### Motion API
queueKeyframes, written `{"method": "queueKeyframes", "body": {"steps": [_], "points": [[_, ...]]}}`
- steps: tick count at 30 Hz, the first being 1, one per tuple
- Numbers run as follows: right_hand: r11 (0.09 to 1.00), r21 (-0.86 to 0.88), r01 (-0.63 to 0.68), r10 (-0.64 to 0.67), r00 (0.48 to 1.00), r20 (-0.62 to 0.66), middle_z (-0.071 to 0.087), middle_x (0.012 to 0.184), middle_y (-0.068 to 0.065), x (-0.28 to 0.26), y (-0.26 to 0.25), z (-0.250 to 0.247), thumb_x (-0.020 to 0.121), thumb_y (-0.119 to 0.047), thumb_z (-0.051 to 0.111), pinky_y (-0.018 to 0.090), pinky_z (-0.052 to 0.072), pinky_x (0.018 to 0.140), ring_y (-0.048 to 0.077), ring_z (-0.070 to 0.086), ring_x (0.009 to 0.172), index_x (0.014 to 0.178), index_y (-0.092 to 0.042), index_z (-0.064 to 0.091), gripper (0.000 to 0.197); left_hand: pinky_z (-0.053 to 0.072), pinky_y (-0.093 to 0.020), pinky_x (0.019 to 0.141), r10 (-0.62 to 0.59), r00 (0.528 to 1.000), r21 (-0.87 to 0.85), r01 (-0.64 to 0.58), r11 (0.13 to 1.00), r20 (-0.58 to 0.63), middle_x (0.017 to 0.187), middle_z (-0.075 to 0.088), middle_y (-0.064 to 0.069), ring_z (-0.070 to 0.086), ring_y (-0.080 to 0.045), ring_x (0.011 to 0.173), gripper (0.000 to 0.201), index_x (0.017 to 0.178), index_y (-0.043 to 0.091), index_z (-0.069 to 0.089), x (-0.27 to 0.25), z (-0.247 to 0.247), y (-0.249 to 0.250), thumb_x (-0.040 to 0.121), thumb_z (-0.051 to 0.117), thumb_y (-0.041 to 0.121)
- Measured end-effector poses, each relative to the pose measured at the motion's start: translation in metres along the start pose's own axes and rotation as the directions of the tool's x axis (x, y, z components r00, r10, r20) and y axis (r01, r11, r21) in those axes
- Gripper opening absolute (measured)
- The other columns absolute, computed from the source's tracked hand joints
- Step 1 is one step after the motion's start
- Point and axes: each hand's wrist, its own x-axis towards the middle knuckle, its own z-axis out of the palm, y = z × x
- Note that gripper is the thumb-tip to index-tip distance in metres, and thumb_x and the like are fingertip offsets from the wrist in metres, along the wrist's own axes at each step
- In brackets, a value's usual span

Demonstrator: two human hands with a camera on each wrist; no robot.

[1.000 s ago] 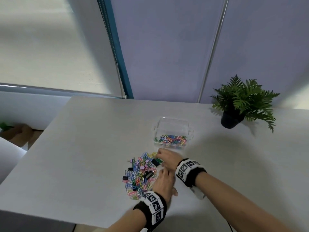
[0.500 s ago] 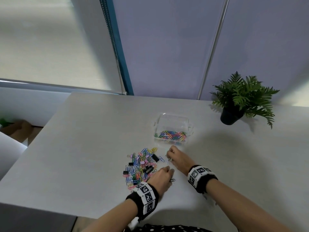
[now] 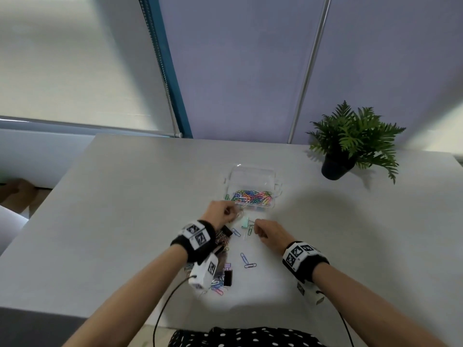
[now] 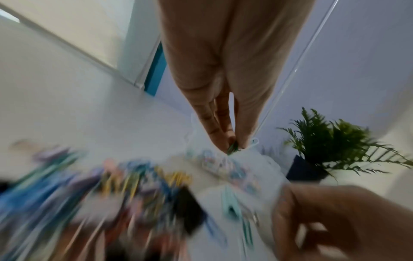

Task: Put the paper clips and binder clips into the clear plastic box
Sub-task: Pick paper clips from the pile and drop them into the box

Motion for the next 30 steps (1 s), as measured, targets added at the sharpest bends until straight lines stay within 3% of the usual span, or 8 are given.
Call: {"method": "queueKeyframes", "body": {"steps": [5, 13, 17, 20, 22, 25, 27, 30], "points": [[0.972, 0.186, -0.143, 0.157, 0.986, -0.063, 0.056, 0.071, 0.001, -0.002, 0.000, -0.015, 0.067, 0.011, 0.056, 0.017, 0.041, 0.063, 0.014, 0.050, 0.065, 0.070, -0.017, 0.051, 0.029, 0.047, -0.027, 0.092, -0.006, 0.997, 0.043, 0.009, 0.999, -0.081, 0.105, 0.068, -0.017, 0.063, -0.028, 0.100, 0.016, 0.100, -0.001, 0.066, 0.059, -0.031, 0.010, 0.086, 0.058, 0.004], [0.837, 0.509, -0.200, 0.379, 0.883, -0.276, 0.068, 0.079, 0.015, 0.043, -0.003, -0.071, 0.075, -0.002, 0.069, 0.043, 0.055, 0.082, 0.028, 0.066, 0.075, 0.072, -0.015, 0.063, 0.015, 0.034, -0.030, 0.108, 0.032, 0.993, 0.259, -0.060, 0.964, 0.110, 0.128, 0.060, -0.010, 0.053, -0.024, 0.121, 0.033, 0.121, 0.010, 0.060, 0.068, -0.026, -0.003, 0.091, 0.047, 0.002], [0.989, 0.137, -0.048, 0.098, 0.918, -0.385, 0.068, 0.086, 0.017, 0.051, -0.021, -0.065, 0.082, -0.003, 0.054, 0.046, 0.049, 0.086, 0.030, 0.063, 0.080, 0.084, -0.002, 0.065, 0.011, 0.042, -0.034, 0.103, 0.033, 0.996, 0.213, -0.015, 0.977, -0.081, 0.118, 0.065, -0.012, 0.058, -0.026, 0.110, 0.028, 0.110, 0.009, 0.065, 0.048, -0.023, -0.024, 0.091, 0.047, 0.000], [0.988, -0.128, 0.086, -0.095, 0.993, -0.064, 0.065, 0.093, 0.015, 0.034, -0.041, -0.042, 0.089, -0.008, 0.048, 0.035, 0.045, 0.080, 0.030, 0.060, 0.088, 0.089, -0.003, 0.062, 0.015, 0.047, -0.029, 0.092, -0.022, 0.995, 0.211, 0.042, 0.977, -0.098, 0.105, 0.068, -0.013, 0.063, -0.026, 0.098, 0.019, 0.098, 0.005, 0.067, 0.030, -0.013, -0.038, 0.090, 0.050, 0.004], [0.960, -0.280, 0.032, -0.003, 0.995, 0.102, 0.060, 0.102, 0.011, 0.020, -0.047, -0.025, 0.092, -0.021, 0.047, 0.033, 0.044, 0.077, 0.027, 0.057, 0.094, 0.096, -0.006, 0.057, 0.019, 0.049, -0.033, 0.090, -0.085, 0.996, 0.290, 0.078, 0.954, 0.010, 0.105, 0.067, -0.013, 0.063, -0.028, 0.098, 0.018, 0.099, 0.004, 0.065, 0.021, -0.003, -0.039, 0.090, 0.053, 0.014], [0.908, -0.353, -0.223, 0.259, 0.964, 0.058, 0.049, 0.115, 0.010, 0.000, -0.041, -0.009, 0.086, -0.037, 0.056, 0.038, 0.045, 0.083, 0.026, 0.050, 0.104, 0.111, -0.006, 0.047, 0.041, 0.049, -0.037, 0.089, -0.160, 0.987, 0.334, 0.145, 0.931, 0.017, 0.110, 0.059, -0.013, 0.058, -0.029, 0.102, 0.033, 0.106, 0.003, 0.056, 0.016, 0.010, -0.032, 0.089, 0.056, 0.031], [0.869, -0.354, -0.347, 0.394, 0.916, 0.070, 0.041, 0.123, 0.011, -0.011, -0.037, -0.004, 0.078, -0.043, 0.065, 0.041, 0.044, 0.088, 0.029, 0.043, 0.113, 0.120, -0.005, 0.039, 0.063, 0.046, -0.039, 0.090, -0.173, 0.985, 0.377, 0.166, 0.911, -0.015, 0.117, 0.056, -0.014, 0.053, -0.031, 0.110, 0.035, 0.112, 0.001, 0.052, 0.017, 0.016, -0.025, 0.090, 0.054, 0.028], [0.870, -0.354, -0.342, 0.395, 0.915, 0.087, 0.037, 0.124, 0.011, -0.024, -0.037, 0.010, 0.069, -0.043, 0.073, 0.040, 0.045, 0.086, 0.028, 0.038, 0.114, 0.120, -0.007, 0.035, 0.074, 0.046, -0.040, 0.091, -0.170, 0.985, 0.454, 0.162, 0.876, -0.022, 0.121, 0.056, -0.016, 0.053, -0.032, 0.113, 0.026, 0.115, 0.002, 0.052, 0.015, 0.022, -0.020, 0.092, 0.044, 0.011]]}}
